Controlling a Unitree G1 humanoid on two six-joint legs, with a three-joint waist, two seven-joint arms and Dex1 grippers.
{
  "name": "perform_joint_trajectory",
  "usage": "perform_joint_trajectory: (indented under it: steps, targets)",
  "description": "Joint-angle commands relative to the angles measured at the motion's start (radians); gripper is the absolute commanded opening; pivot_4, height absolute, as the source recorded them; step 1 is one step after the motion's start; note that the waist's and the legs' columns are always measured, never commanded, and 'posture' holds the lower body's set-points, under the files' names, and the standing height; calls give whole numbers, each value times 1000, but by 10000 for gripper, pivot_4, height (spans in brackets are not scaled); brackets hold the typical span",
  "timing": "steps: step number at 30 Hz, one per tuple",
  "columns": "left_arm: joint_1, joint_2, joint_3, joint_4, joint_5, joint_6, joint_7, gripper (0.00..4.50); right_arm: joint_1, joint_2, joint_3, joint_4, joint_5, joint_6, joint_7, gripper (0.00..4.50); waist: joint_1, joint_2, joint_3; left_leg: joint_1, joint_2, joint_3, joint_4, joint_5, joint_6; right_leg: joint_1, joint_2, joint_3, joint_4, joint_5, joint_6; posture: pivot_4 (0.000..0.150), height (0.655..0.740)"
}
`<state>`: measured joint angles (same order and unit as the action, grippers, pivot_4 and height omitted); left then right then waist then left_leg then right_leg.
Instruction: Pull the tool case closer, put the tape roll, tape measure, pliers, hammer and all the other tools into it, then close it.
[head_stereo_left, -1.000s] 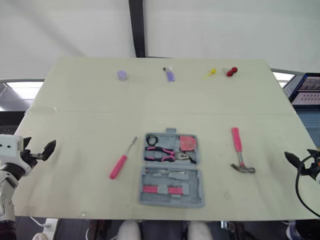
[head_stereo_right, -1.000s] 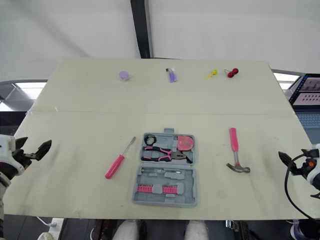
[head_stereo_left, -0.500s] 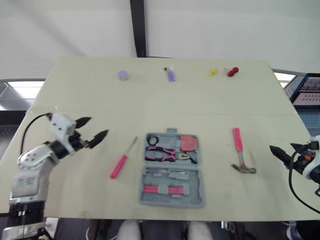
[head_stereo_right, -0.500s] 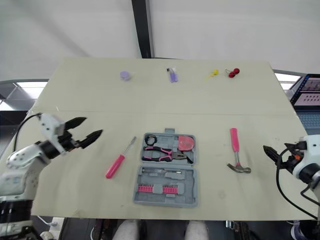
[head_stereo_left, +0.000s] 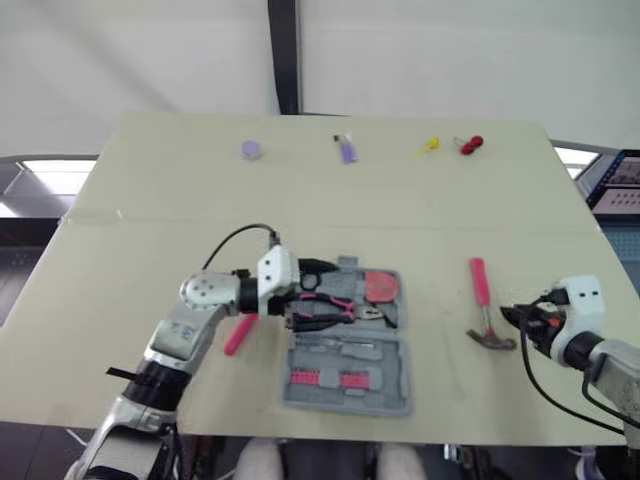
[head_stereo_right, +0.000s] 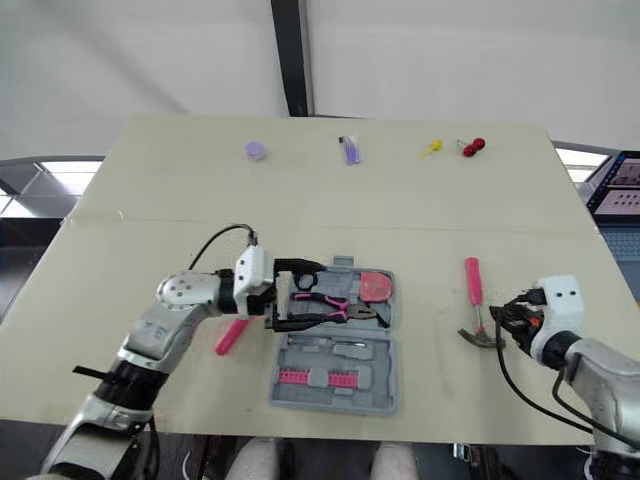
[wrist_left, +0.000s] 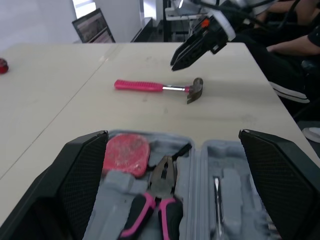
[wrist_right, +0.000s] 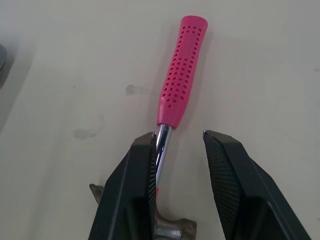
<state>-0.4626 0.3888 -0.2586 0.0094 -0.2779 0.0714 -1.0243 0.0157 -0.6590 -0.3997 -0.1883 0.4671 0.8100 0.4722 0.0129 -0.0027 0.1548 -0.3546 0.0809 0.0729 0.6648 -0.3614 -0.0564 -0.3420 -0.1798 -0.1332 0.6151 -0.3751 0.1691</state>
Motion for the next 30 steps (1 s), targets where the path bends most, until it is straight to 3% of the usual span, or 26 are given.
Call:
perform_joint_trajectory:
  steps: [1,16,30]
  targets:
    - [-11,-30,-24,14,28,-69,-11,45000,-4,13,-2,-46,-8,45,-51,15956,5,0,0,0,0,0,0,0,0,0,0,0,0,0,0,1500,7400]
    - [-10,-105,-47,11,54,-93,9,45000,-28,62,48,-33,-60,187,-164,15956,12,0,0,0,0,0,0,0,0,0,0,0,0,0,0,1500,7400]
    - [-12,-114,-47,3,52,-82,12,45000,-34,99,82,11,-102,190,-174,15956,12,-1,-1,0,0,-1,1,0,0,1,0,0,1,0,0,1500,7400]
